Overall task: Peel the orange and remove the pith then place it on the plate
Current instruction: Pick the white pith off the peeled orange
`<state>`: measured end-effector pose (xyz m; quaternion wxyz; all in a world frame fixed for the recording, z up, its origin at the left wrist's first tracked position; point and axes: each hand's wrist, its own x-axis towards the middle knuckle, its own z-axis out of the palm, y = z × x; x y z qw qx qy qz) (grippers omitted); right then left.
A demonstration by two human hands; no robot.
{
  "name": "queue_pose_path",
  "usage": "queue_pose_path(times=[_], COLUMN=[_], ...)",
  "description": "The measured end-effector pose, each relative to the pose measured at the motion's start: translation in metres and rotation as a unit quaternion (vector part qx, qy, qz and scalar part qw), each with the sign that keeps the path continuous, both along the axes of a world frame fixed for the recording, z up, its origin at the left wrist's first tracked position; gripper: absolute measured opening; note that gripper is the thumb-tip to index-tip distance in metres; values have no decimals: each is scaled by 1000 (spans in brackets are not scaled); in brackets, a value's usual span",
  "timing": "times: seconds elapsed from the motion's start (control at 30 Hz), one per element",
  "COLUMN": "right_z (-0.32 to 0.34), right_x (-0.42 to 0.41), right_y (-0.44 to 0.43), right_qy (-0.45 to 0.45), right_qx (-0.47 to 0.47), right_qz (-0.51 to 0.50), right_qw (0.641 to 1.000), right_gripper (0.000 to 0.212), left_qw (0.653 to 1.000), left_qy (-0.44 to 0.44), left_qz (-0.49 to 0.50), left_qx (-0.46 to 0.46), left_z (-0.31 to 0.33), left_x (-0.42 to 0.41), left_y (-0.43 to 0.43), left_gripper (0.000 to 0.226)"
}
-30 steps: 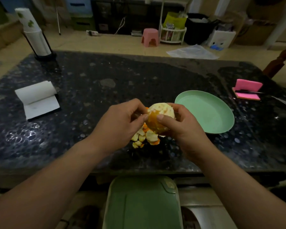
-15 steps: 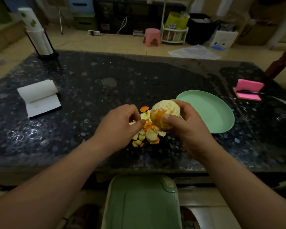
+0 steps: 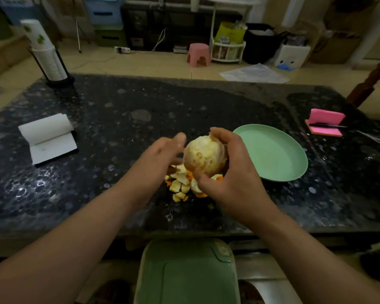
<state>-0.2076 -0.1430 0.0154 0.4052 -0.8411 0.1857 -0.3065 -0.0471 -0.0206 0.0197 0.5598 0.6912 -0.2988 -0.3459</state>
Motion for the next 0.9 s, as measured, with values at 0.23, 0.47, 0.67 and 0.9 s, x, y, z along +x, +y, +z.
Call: queue_pose_path(times=[0.23, 0.47, 0.67, 0.9], right_z=[4, 15, 29, 24], right_x=[1, -9, -11, -9], right_y=[4, -1, 0, 0], right_qy=[-22, 12, -45, -25], right_qx=[-100, 84, 185, 169], right_qz=[37, 68, 52, 18], right_qw=[994, 994, 980, 985], right_gripper=[90, 62, 26, 15], left_qw=[990, 989, 972, 974], left_qy=[19, 44, 149, 186], left_qz=[-112, -96, -92, -33], left_qx=[-83, -103, -153, -127], left_z=[-1, 1, -1, 10], left_x=[-3, 4, 4, -7], left_y=[3, 6, 2, -2], left_gripper=[71, 71, 88, 53])
